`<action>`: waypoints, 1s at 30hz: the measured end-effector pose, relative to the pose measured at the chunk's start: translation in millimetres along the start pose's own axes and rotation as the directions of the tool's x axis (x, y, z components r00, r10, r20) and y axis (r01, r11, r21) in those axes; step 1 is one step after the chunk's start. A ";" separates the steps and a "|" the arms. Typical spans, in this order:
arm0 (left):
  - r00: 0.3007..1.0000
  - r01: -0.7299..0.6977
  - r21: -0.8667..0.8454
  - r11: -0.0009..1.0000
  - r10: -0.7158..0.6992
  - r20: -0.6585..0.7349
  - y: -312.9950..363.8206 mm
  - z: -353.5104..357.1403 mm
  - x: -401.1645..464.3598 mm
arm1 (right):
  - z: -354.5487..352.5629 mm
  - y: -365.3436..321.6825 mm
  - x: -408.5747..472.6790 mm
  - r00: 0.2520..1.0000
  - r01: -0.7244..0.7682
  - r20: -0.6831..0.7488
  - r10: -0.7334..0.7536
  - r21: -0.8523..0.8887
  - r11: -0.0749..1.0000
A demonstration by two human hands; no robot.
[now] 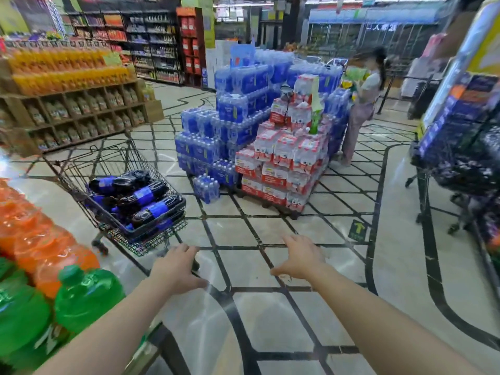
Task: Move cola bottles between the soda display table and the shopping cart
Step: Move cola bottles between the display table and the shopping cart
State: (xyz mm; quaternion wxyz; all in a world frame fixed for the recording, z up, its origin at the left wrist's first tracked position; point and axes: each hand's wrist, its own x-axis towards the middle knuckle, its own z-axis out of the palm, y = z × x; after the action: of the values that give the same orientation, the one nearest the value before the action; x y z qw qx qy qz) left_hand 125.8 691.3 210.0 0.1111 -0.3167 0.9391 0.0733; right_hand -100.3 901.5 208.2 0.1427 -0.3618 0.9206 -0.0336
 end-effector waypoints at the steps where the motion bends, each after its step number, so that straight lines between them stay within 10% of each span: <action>1: 1.000 0.011 -0.014 1.000 -0.011 0.001 -0.6 -3.2 17.7 | -3.9 -3.0 17.5 1.000 0.008 0.006 -0.008 -0.003 1.000; 18: 0.926 0.375 -0.238 0.896 -0.372 0.059 -111.7 -61.4 211.4 | -62.1 -142.8 292.0 0.944 0.323 0.076 -0.320 -0.030 0.946; 30: 0.776 0.620 -0.256 0.742 -0.628 0.059 -154.1 -95.1 319.6 | -64.2 -231.1 492.8 0.758 0.648 0.152 -0.634 -0.063 0.759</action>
State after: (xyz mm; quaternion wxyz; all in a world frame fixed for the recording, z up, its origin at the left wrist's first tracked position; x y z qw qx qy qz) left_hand -43.0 365.0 209.9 0.0718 -0.6255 0.7624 0.1498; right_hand -310.7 395.8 190.3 0.1577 -0.6639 0.7310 -0.0071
